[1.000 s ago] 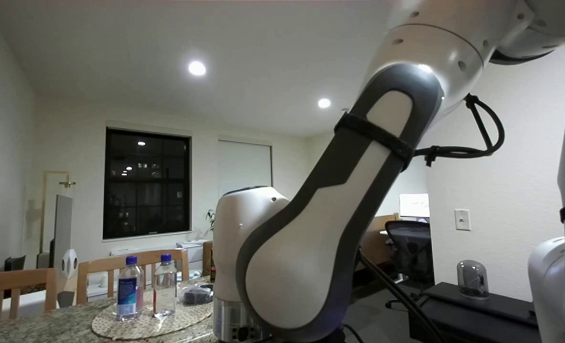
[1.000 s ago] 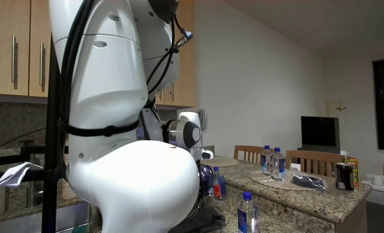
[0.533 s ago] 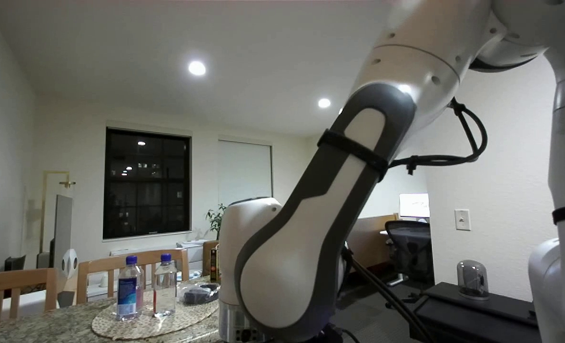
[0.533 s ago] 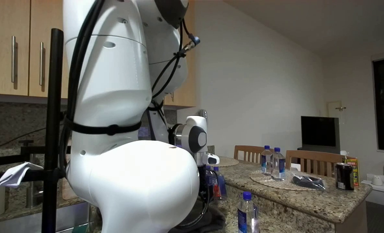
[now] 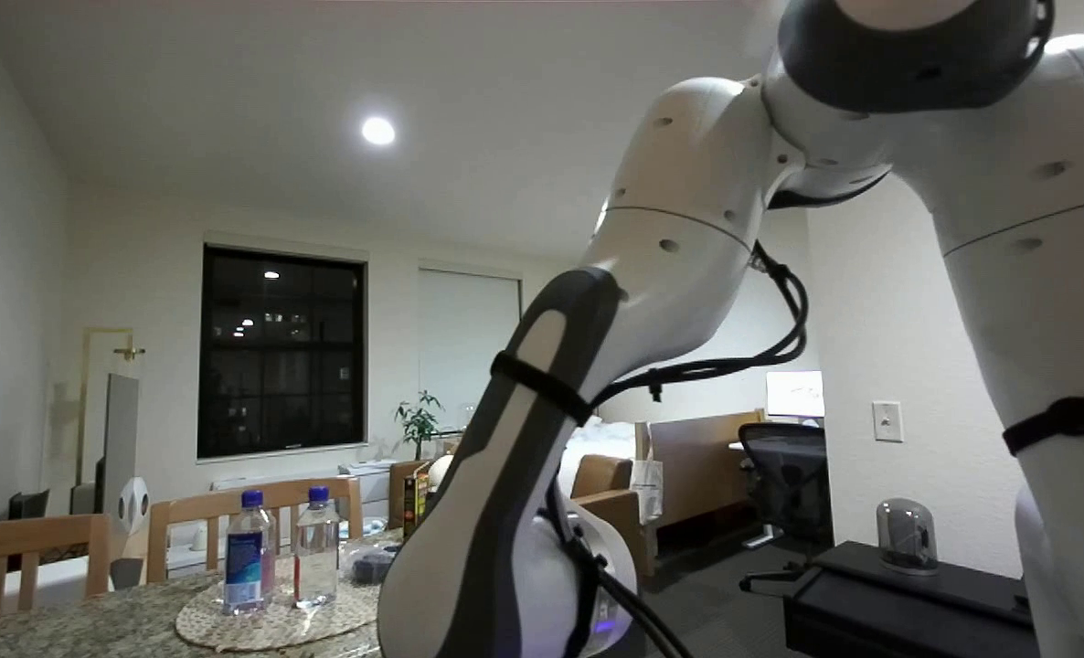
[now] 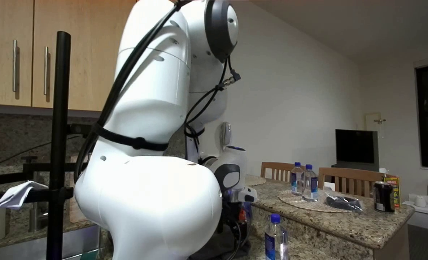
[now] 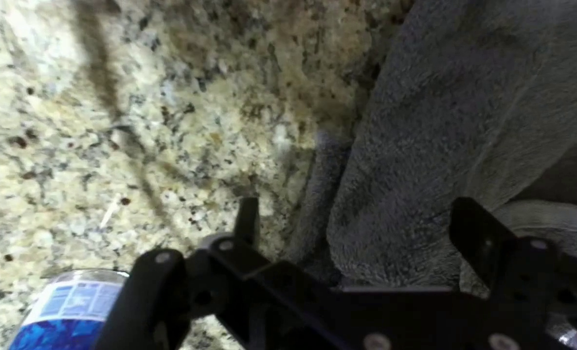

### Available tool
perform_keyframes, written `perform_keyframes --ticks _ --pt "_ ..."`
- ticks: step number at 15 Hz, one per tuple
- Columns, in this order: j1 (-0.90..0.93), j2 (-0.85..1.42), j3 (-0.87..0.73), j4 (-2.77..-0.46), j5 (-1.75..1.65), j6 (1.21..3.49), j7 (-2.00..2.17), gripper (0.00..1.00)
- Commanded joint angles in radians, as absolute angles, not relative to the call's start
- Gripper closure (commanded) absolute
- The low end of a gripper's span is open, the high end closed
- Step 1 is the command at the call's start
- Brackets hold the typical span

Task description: Pick up the cloth and put it on top of the bottle, then put it back on the counter

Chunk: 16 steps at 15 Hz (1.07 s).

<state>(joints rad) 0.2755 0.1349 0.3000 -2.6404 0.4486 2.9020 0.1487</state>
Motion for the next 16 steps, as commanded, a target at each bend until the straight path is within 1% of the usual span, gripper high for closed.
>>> perform_keyframes --ticks 1,5,6,7,8,9,11,16 --pt "0.190 0.270 0.402 -2.533 0.623 2.944 -0.030 0.00" --pt "0.143 0.360 0.455 -2.462 0.636 2.958 -0.069 0.00" --pt "0.143 0.373 0.455 -2.454 0.620 2.961 -0.056 0.25" --pt "0.159 0.381 0.441 -2.453 0.590 2.968 -0.034 0.27" --pt "0.159 0.393 0.443 -2.447 0.582 2.971 -0.028 0.33" --pt "0.157 0.399 0.448 -2.441 0.574 2.967 -0.023 0.41" --pt "0.146 0.404 0.461 -2.433 0.562 2.952 -0.027 0.53" --pt "0.181 0.367 0.456 -2.440 0.498 2.952 0.019 0.87"
